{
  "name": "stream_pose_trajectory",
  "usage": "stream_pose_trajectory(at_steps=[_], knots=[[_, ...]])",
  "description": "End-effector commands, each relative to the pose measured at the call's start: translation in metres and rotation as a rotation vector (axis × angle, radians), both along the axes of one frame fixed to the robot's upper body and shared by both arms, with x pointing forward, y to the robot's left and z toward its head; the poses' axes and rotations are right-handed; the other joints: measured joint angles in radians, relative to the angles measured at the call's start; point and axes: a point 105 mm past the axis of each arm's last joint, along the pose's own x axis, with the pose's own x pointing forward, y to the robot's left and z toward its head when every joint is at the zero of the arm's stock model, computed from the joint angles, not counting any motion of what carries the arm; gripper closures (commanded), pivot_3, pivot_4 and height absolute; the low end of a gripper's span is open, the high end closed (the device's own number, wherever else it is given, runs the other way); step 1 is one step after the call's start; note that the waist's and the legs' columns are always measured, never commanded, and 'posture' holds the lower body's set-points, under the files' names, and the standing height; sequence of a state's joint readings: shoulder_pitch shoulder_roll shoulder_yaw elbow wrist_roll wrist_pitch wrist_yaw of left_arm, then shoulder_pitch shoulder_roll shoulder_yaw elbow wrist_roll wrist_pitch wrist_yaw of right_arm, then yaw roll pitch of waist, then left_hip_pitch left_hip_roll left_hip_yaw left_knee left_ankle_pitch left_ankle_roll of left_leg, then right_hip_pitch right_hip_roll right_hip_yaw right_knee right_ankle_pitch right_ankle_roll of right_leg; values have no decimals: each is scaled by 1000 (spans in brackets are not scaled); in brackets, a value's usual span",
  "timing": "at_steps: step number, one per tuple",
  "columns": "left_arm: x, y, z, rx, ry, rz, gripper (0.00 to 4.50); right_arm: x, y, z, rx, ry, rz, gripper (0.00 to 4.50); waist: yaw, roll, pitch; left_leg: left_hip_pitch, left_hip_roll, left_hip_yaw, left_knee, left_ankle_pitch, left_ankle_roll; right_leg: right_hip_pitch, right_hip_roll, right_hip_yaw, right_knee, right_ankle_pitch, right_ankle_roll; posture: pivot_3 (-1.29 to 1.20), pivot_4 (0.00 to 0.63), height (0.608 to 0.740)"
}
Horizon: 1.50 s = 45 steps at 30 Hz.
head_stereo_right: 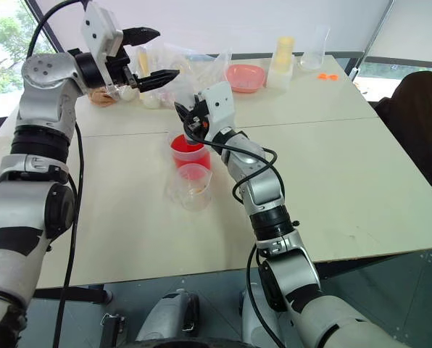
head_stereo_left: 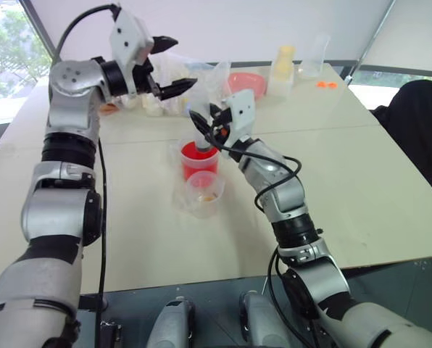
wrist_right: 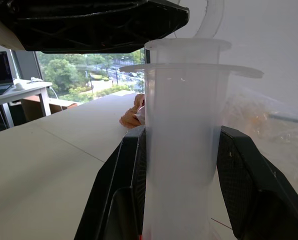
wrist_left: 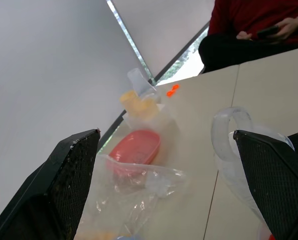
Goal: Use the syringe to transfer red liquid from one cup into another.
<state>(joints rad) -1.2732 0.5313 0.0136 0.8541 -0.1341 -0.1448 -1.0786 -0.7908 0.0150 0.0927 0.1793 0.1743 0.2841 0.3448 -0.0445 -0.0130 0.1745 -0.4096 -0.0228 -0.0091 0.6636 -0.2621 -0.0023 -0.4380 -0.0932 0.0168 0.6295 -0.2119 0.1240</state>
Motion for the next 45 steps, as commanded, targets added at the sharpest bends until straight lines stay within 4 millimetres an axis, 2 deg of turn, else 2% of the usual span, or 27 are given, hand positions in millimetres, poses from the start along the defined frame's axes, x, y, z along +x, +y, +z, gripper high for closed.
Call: stream_pose_trajectory(at_steps=[1,8,11,14,15,18,19,26,45], knots=[[-1,-7,14,24,-58,24,0,-13,7,24,28,-105,35,3057,0,0,0,0,0,0,0,0,0,0,0,0,0,0,0,0,150,740],[-4,-25,16,42,-76,-5,0,-15,11,25,15,-122,38,3057,0,0,0,0,0,0,0,0,0,0,0,0,0,0,0,0,150,740],[-10,-29,20,24,-86,-40,832,-15,12,25,17,-124,39,3057,0,0,0,0,0,0,0,0,0,0,0,0,0,0,0,0,150,740],[-11,-28,23,10,-84,-41,2281,-15,13,25,19,-126,38,3057,0,0,0,0,0,0,0,0,0,0,0,0,0,0,0,0,150,740],[-11,-26,23,13,-88,-36,2900,-15,13,25,19,-126,38,3057,0,0,0,0,0,0,0,0,0,0,0,0,0,0,0,0,150,740],[-10,-21,21,8,-63,-30,4196,-15,13,24,19,-122,39,3057,0,0,0,0,0,0,0,0,0,0,0,0,0,0,0,0,150,740],[-10,-21,20,7,-51,-34,4445,-15,13,24,18,-121,39,3057,0,0,0,0,0,0,0,0,0,0,0,0,0,0,0,0,150,740],[-13,-17,20,31,-86,-31,4445,-14,12,21,24,-102,37,3057,1,0,0,0,0,-1,0,0,0,0,0,0,0,0,0,0,150,740],[-14,-14,57,16,-216,-10,4445,-22,28,-1,10,-39,90,3057,0,0,0,0,0,0,0,0,0,0,0,0,0,0,0,0,150,740]])
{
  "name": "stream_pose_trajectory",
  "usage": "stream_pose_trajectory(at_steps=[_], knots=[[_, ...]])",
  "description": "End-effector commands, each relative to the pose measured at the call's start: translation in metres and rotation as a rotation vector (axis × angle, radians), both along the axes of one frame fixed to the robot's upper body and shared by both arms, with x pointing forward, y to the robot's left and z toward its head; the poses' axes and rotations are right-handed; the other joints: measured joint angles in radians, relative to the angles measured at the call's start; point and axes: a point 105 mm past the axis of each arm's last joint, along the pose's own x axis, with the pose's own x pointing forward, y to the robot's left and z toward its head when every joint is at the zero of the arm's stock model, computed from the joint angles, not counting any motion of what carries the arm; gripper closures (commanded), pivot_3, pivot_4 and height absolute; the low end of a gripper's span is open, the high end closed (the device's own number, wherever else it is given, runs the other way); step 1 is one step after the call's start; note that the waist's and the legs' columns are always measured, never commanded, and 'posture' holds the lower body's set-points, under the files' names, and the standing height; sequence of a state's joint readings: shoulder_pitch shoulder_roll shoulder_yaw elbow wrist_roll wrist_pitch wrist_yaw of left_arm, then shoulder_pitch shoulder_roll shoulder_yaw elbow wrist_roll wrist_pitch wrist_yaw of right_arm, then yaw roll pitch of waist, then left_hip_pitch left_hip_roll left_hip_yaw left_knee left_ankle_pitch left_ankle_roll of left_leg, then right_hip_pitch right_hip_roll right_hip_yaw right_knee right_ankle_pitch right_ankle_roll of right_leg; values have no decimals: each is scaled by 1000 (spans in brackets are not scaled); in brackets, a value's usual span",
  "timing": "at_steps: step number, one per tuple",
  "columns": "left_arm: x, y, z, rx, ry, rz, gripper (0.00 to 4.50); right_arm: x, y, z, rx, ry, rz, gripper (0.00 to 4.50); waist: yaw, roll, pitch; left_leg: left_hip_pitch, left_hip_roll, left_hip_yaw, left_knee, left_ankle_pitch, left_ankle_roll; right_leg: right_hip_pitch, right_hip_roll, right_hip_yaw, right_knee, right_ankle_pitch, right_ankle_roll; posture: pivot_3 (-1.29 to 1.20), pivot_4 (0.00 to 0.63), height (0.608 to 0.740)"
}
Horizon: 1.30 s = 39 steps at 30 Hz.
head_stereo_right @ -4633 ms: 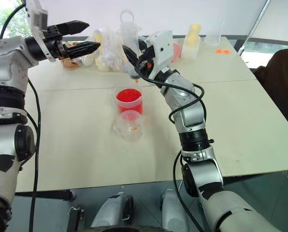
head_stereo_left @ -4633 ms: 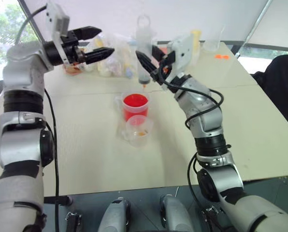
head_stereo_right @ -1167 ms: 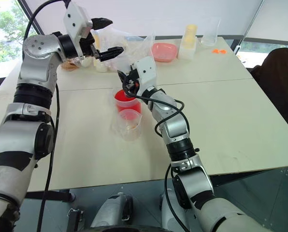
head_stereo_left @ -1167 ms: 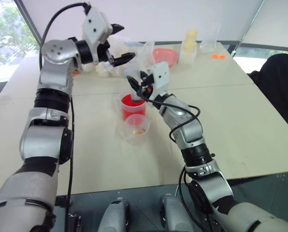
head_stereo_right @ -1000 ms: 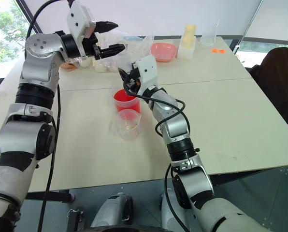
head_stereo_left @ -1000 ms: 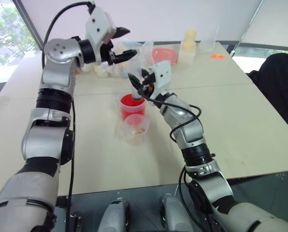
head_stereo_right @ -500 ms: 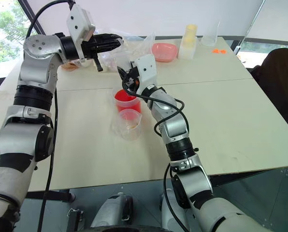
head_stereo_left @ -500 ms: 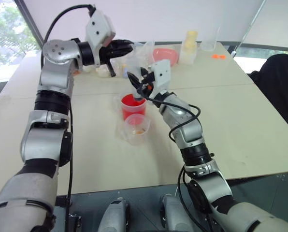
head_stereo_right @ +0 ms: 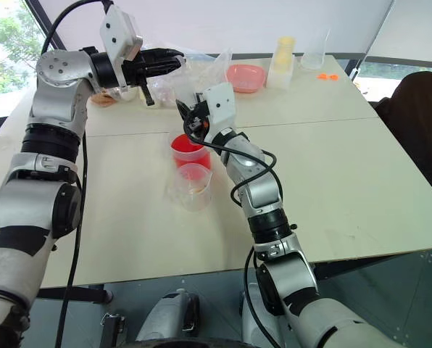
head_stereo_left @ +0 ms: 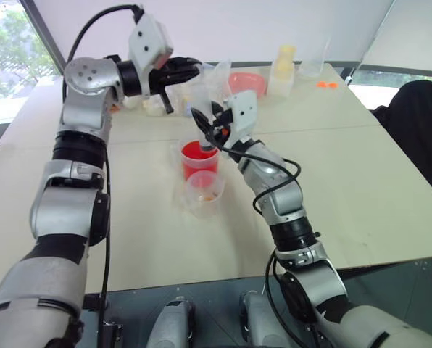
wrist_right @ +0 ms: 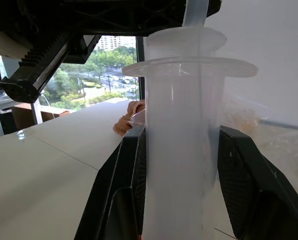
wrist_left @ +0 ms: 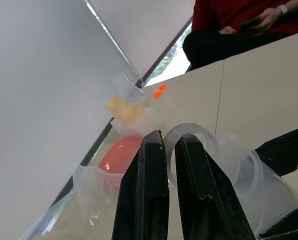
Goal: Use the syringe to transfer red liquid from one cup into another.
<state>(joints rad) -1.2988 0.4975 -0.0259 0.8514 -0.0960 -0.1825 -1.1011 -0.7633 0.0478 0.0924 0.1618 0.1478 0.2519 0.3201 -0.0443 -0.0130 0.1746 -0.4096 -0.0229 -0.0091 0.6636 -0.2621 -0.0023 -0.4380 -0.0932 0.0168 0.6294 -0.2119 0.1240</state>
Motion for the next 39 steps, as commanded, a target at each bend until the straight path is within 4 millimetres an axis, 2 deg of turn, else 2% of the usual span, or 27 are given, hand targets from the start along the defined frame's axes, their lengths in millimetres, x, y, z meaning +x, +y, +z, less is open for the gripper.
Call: stream_pose_trajectory(at_steps=[1,11,20,21,23,24,27,32,36,39], knots=[[-11,9,59,-75,-187,41,4445,-18,26,-1,-16,-19,114,3057,0,0,0,0,0,0,0,0,0,0,0,0,0,0,0,0,150,740],[-10,12,71,-106,-235,66,4445,-19,29,-4,-11,-11,118,3057,0,0,0,0,0,0,0,0,0,0,0,0,0,0,0,0,150,740],[-9,16,67,-86,-216,66,4445,-18,29,-2,-8,-20,115,3057,0,0,0,0,0,0,0,0,0,0,0,0,0,0,0,0,150,740],[-9,17,65,-75,-209,65,3697,-18,28,-1,-6,-22,114,3057,0,0,0,0,0,0,0,0,0,0,0,0,0,0,0,0,150,740],[-9,18,63,-66,-202,64,2959,-18,27,3,-2,-33,107,3057,-2,0,0,0,0,0,0,0,0,0,0,0,0,0,0,0,150,740],[-9,20,62,-59,-197,68,2378,-17,26,5,1,-40,102,3057,-1,0,0,0,0,0,0,0,0,0,0,0,0,0,0,0,150,740],[-11,23,57,-30,-177,59,1040,-16,23,11,9,-57,93,3057,-1,0,0,0,0,0,0,0,0,0,0,0,0,0,0,0,150,740],[-17,37,51,-13,-102,41,1040,-14,16,24,31,-86,69,3057,-1,0,0,0,0,0,0,0,0,0,0,0,0,0,0,0,150,740],[-26,62,37,10,42,29,1040,-8,6,36,63,-110,24,3057,-8,0,0,0,1,0,0,0,0,-1,1,1,0,0,0,0,150,740],[-42,80,18,54,179,-5,1040,-4,-3,43,77,-123,-8,3057,-16,0,0,0,1,-2,0,0,0,-1,1,1,1,0,0,0,150,740]])
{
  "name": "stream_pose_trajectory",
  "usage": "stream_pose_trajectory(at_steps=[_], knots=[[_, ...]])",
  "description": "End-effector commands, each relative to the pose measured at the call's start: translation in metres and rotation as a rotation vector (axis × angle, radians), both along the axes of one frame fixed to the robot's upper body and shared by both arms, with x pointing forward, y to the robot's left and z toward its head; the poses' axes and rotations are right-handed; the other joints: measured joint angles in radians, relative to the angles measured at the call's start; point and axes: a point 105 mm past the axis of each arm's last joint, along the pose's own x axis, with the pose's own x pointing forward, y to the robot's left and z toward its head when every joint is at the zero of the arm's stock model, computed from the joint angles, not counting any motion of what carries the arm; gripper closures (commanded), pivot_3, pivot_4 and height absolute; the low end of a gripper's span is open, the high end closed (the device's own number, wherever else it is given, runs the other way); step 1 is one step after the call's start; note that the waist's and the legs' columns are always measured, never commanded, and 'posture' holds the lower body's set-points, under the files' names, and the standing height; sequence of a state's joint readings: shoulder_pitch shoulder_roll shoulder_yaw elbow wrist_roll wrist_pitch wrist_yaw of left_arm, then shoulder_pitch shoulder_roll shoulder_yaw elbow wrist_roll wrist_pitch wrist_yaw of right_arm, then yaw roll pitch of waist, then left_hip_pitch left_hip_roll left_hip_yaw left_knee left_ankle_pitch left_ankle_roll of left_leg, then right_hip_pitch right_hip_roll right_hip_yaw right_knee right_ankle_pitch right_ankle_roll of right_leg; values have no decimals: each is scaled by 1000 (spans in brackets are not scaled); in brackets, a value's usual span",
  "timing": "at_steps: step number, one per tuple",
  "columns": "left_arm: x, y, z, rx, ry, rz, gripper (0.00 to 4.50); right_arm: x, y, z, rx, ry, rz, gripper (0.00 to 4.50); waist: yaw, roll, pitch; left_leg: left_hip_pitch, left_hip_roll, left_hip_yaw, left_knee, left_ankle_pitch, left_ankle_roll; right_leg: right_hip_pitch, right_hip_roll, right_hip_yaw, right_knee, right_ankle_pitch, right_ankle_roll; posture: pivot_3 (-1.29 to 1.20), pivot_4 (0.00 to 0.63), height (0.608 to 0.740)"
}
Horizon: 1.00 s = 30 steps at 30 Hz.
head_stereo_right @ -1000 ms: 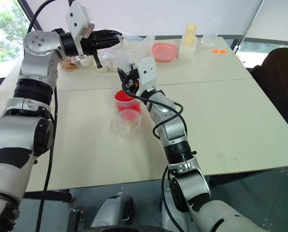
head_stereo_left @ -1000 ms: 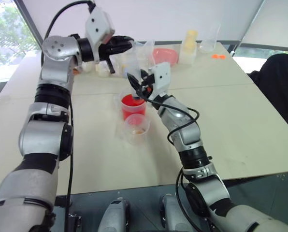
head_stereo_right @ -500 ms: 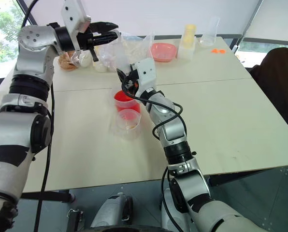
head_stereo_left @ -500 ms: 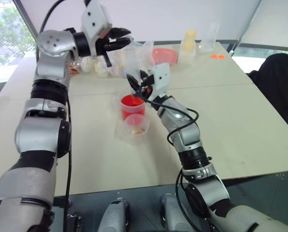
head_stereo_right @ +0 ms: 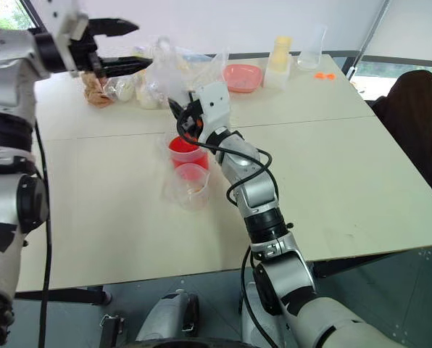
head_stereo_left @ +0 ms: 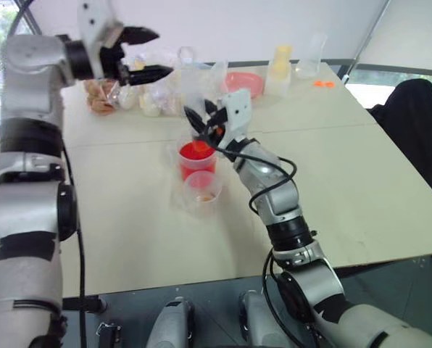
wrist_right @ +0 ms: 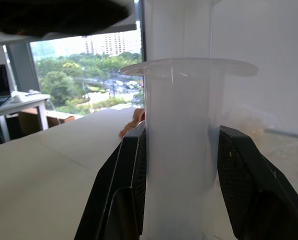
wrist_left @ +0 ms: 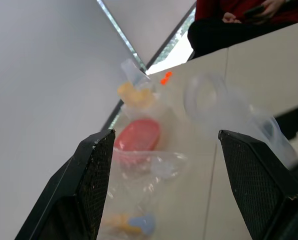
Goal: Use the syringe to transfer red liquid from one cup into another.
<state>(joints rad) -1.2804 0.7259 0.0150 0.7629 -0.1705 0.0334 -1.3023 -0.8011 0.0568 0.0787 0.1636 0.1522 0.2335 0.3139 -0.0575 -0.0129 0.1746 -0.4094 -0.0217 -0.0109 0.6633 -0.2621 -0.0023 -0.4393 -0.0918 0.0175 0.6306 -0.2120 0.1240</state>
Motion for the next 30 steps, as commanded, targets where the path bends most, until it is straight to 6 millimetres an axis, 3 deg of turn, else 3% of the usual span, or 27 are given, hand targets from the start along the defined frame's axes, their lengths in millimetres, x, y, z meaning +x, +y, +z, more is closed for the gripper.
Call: stream_pose_trajectory(at_steps=[1,5,11,14,17,22,25,30], knots=[[-20,14,2,-11,52,-38,1040,-3,-7,28,57,-81,-18,3057,-7,0,0,0,0,0,0,0,0,0,0,0,0,0,0,0,150,740],[-19,22,10,-156,50,15,1040,-5,-12,37,84,-94,-28,3057,2,0,0,0,1,-1,0,0,0,0,0,0,0,0,0,0,150,740],[-14,28,-2,-225,62,80,1040,-16,-12,52,119,-119,-3,3057,1,0,0,0,1,-1,0,0,0,0,0,0,0,0,0,0,150,740],[-13,26,-13,-223,86,87,1040,-42,-12,68,147,-133,84,3057,2,0,0,0,1,-1,0,0,0,0,0,0,0,0,0,0,150,740],[-10,23,-22,-201,98,90,1040,-64,-17,71,169,-101,121,3057,11,0,0,-1,1,-1,0,0,0,0,0,0,0,0,0,0,150,740],[-3,15,-26,-206,101,76,1040,-80,-23,57,148,-28,107,3057,18,-1,0,0,0,-1,1,0,0,0,0,0,0,0,0,0,150,740],[0,4,-22,-221,97,38,1040,-79,-26,35,149,58,83,3057,21,-1,0,0,0,-1,2,0,0,1,0,0,-1,0,0,0,150,740],[-3,-19,-4,-251,70,-63,1040,-74,-26,16,141,114,66,3057,16,-1,0,0,0,1,2,0,0,1,0,0,-1,0,0,0,150,740]])
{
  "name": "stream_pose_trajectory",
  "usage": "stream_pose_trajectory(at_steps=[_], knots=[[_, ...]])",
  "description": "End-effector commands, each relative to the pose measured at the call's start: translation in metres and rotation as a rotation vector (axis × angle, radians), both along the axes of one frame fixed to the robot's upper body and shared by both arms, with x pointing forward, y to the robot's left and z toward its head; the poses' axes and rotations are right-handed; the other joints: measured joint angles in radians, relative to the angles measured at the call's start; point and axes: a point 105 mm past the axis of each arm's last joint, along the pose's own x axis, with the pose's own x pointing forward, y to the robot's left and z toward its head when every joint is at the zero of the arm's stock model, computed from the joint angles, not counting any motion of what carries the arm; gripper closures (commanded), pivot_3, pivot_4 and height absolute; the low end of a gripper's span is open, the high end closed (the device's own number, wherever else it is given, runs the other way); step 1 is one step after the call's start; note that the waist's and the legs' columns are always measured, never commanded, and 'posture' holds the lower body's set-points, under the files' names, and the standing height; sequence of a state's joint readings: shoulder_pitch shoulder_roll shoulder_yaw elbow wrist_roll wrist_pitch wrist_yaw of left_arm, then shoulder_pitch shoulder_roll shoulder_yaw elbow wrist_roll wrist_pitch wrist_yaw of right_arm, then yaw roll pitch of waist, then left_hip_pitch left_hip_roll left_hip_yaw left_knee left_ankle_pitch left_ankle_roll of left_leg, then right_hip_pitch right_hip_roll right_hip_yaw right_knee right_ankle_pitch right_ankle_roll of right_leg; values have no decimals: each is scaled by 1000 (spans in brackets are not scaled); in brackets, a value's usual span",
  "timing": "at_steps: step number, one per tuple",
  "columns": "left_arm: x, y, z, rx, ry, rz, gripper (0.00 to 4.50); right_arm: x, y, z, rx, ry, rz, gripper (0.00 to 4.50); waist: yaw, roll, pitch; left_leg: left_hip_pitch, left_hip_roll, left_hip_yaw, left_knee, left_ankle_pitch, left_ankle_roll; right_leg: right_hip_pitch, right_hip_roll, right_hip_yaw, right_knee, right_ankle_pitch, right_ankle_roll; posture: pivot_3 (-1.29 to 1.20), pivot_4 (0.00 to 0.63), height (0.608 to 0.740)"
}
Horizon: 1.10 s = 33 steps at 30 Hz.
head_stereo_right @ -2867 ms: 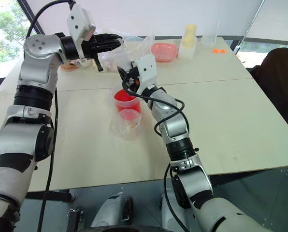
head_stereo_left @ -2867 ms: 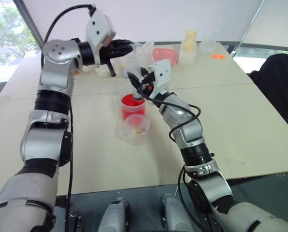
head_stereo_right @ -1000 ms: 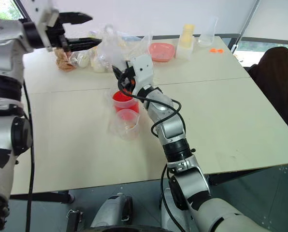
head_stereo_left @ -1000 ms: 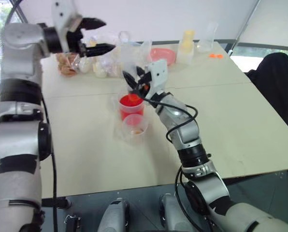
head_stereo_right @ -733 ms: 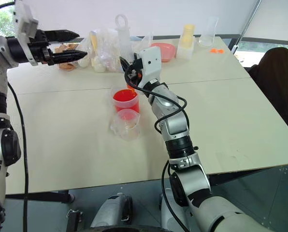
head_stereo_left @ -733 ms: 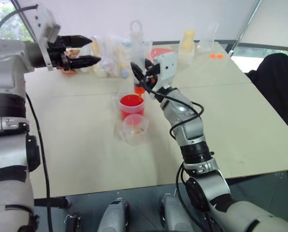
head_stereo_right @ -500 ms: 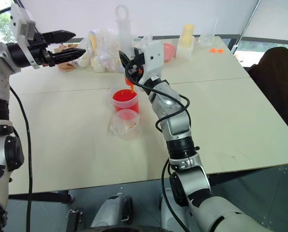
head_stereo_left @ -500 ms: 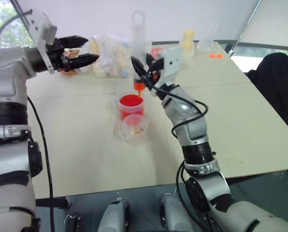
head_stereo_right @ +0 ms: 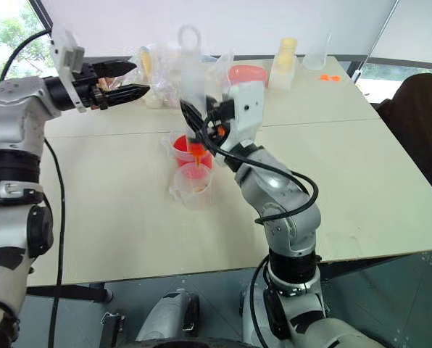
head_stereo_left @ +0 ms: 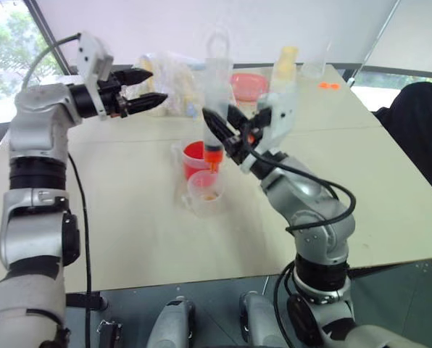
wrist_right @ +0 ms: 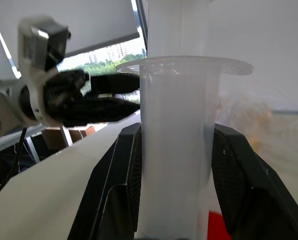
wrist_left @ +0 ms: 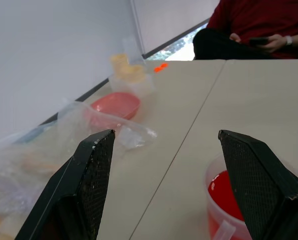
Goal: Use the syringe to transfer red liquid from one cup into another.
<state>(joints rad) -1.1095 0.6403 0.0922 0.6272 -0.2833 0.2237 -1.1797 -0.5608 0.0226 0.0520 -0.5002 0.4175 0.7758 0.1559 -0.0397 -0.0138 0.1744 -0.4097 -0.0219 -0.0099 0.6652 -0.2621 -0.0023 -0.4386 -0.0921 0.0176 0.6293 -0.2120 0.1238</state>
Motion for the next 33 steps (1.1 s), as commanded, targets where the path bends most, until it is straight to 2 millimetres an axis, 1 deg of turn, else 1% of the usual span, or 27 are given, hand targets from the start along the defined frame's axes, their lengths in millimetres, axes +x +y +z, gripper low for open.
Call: stream_pose_trajectory(at_steps=[1,4,6,10,16,20,24,30,33], knots=[[-15,-19,41,-34,-112,-114,1040,-6,5,7,23,-46,21,3057,-2,0,0,0,0,0,0,0,0,0,0,0,0,0,0,0,150,740],[-33,-28,58,-66,-113,-230,1040,-5,5,4,11,-44,18,3057,-6,0,0,0,0,0,0,0,0,0,0,0,0,0,0,0,150,740],[-42,-28,68,-52,-126,-270,1040,-4,5,2,2,-45,14,3057,-7,0,0,0,0,-1,0,0,0,0,0,0,0,0,0,0,150,740],[-44,-30,79,-56,-158,-269,1040,-3,6,1,-3,-50,20,3057,-5,0,0,0,1,-1,0,0,0,0,1,1,0,0,0,0,150,740],[-37,-40,75,-30,-176,-259,1040,-3,13,1,-5,-59,37,3057,-2,0,0,1,0,-1,0,0,0,0,0,0,0,0,0,0,150,740],[-34,-48,65,7,-166,-274,1040,-4,15,1,-10,-67,42,3057,-3,0,0,0,0,-1,0,0,0,0,0,0,0,0,0,0,150,740],[-30,-51,57,41,-163,-270,1040,-4,16,2,-12,-74,40,3057,-5,0,0,0,0,-1,0,0,0,0,0,0,0,0,0,0,150,740],[-24,-59,50,63,-167,-265,1040,-5,19,0,-35,-88,43,3057,-3,0,0,0,1,-1,0,0,0,0,0,1,0,0,0,0,150,740],[-22,-65,48,64,-172,-273,1896,-4,20,-1,-43,-91,42,3057,-1,0,0,0,0,-1,0,0,0,0,0,0,-1,0,0,0,150,740]])
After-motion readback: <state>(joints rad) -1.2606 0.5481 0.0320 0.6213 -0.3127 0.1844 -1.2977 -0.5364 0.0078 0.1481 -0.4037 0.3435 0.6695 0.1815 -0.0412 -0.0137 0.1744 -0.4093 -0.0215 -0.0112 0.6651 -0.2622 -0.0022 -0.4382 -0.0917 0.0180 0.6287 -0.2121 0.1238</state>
